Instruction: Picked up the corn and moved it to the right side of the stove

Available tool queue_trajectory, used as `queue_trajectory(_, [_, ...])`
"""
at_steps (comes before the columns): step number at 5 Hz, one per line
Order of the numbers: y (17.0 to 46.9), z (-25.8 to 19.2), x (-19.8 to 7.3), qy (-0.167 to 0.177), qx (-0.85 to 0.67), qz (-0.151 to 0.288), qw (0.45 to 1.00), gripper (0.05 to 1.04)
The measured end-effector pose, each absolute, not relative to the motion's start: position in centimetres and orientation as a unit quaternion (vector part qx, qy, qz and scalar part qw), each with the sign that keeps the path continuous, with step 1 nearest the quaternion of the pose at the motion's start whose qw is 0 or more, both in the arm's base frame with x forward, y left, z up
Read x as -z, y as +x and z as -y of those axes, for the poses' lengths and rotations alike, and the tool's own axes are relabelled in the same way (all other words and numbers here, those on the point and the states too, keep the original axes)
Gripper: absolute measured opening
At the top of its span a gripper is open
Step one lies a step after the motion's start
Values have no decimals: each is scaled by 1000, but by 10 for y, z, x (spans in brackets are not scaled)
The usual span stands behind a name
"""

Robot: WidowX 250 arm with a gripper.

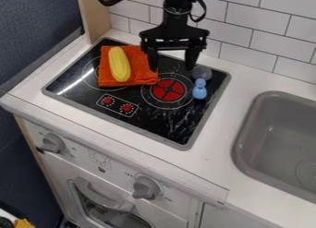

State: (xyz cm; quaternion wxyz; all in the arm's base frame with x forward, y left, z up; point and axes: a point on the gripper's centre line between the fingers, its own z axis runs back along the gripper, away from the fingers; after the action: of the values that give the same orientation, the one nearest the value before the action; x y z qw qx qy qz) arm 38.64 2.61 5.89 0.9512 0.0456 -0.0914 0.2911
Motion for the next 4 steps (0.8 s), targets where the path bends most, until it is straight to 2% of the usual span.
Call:
queue_trajectory(2, [376,-65,-57,68,-371,81,923,1001])
queue_trajectory(4, [377,-95,-61,86,-415,80,902,1001])
